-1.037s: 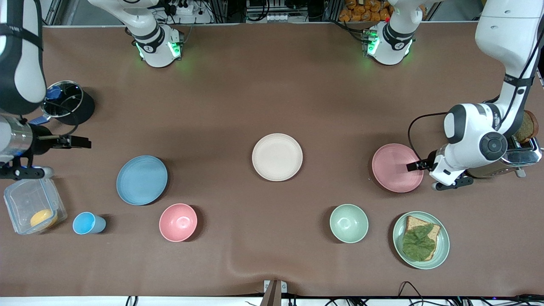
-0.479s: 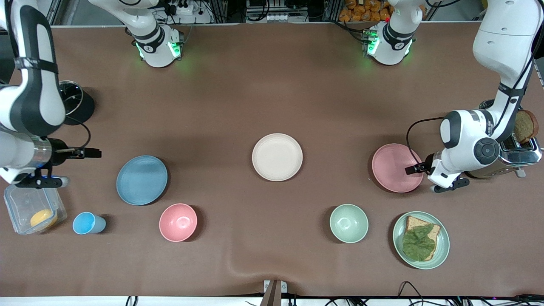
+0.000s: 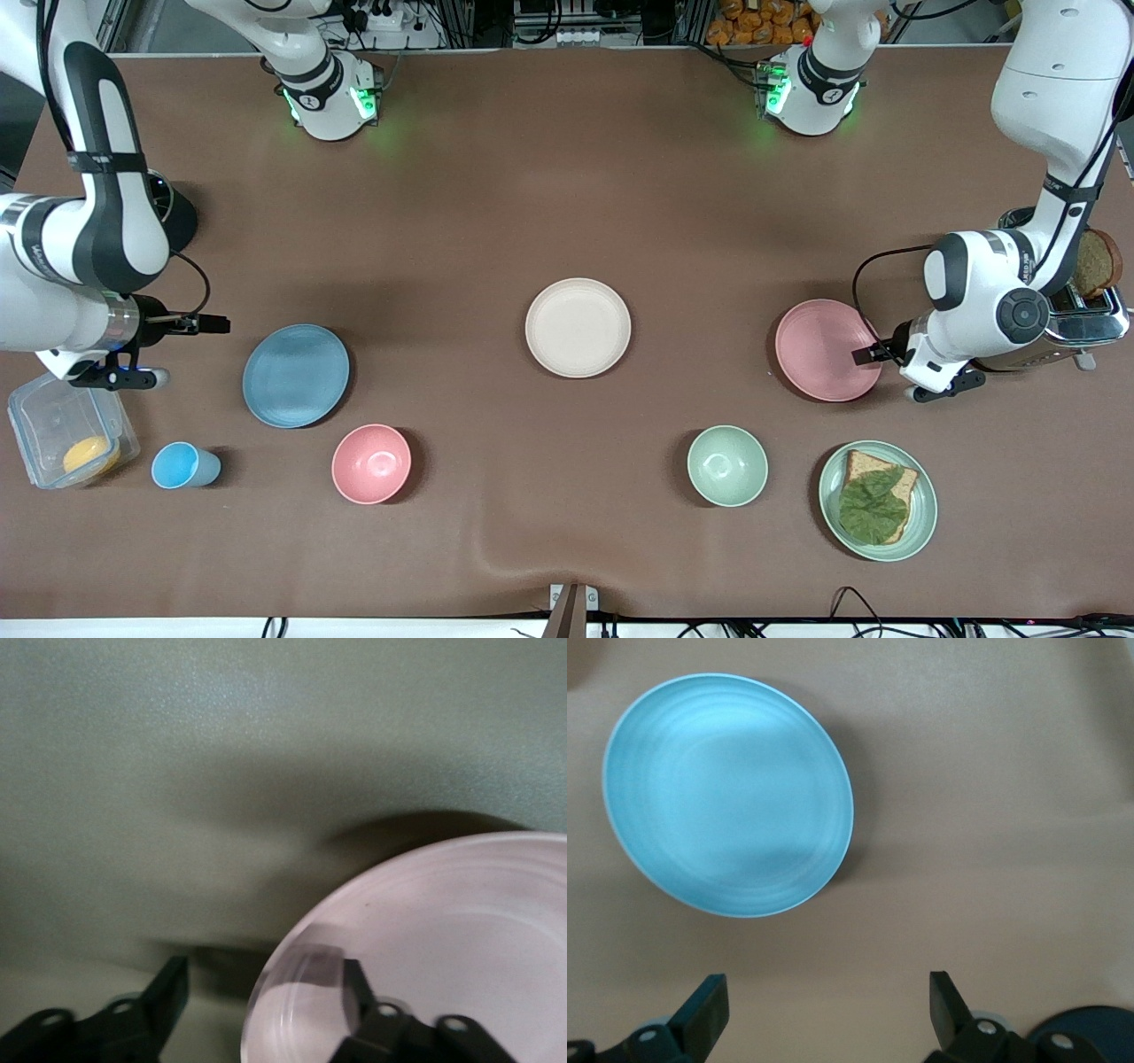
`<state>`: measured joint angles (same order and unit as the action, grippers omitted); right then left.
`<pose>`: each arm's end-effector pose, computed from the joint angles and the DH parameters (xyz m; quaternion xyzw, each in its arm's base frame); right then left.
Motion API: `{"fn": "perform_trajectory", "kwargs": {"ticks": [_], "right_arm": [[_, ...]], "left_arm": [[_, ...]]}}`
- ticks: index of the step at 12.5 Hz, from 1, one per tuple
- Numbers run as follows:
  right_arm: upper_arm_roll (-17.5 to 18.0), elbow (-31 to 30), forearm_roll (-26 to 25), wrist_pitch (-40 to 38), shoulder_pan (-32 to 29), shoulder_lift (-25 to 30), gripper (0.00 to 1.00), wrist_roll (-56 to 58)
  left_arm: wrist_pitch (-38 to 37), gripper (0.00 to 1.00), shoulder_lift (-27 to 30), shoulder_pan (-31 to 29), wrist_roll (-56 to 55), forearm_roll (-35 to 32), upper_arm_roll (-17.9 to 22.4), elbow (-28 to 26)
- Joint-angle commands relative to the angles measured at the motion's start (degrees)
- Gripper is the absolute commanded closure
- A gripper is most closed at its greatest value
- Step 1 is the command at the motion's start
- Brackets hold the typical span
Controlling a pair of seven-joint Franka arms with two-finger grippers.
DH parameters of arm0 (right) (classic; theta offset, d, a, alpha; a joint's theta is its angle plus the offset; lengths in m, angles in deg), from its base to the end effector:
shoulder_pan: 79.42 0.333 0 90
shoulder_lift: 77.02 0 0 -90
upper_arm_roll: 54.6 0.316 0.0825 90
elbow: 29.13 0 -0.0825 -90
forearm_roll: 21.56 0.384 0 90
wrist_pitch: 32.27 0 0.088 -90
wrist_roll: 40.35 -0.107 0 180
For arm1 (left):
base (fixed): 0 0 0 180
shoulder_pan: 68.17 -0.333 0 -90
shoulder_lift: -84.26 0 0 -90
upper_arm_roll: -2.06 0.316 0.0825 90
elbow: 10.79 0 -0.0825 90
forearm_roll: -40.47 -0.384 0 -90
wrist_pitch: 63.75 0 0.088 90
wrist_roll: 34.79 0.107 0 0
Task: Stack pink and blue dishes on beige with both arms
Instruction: 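Grasp the light blue plate rim with the right gripper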
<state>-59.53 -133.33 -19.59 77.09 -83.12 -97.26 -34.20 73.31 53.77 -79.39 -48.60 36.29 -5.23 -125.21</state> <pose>0.6012 -0.0857 0.3263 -0.9910 0.0285 0.1294 0.0170 0.5914 0.0418 0.1810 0.9890 0.1323 -0.0662 0.0040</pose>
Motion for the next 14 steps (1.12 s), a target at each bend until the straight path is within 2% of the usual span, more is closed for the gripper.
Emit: {"fn": "perform_trajectory", "kwargs": {"ticks": [1,4,7,10,12,13,14], "right_arm": [[0.6,-3.5,3.4,4.3,-1.0,-0.9,0.00,0.9],[0.7,-2.1,4.1,8.0,-1.2,-4.0,0.00,0.9],[0.8,2.1,4.2,9.0,-1.0,-9.1,0.00,1.7],[0.8,1.9,4.4,12.5,-1.5,-11.7,0.00,3.9],[0.8,1.7,7.0,12.7,-2.2,-13.5,0.00,8.8],[0.7,1.8,10.1,13.1,-2.6,-14.6,0.00,11.2],[0.8,1.8,10.2,14.4,-2.6,-14.8,0.00,11.6]], "left_arm": [[0.4,1.00,0.7,-0.2,-2.4,-1.3,-0.4,-0.1],[-0.2,1.00,2.3,-0.3,-3.1,-1.1,-0.7,-0.2],[-1.5,1.00,4.5,-0.2,-3.0,-0.8,-1.1,-0.2],[-3.8,1.00,7.8,-0.2,-5.0,-0.7,-3.5,-0.2],[-6.9,1.00,10.5,0.1,-9.7,-0.7,-7.5,-0.2],[-8.8,1.00,11.9,0.2,-15.4,-0.7,-12.1,0.0],[-9.4,1.00,12.6,0.3,-18.7,-0.7,-14.7,0.0]]}}
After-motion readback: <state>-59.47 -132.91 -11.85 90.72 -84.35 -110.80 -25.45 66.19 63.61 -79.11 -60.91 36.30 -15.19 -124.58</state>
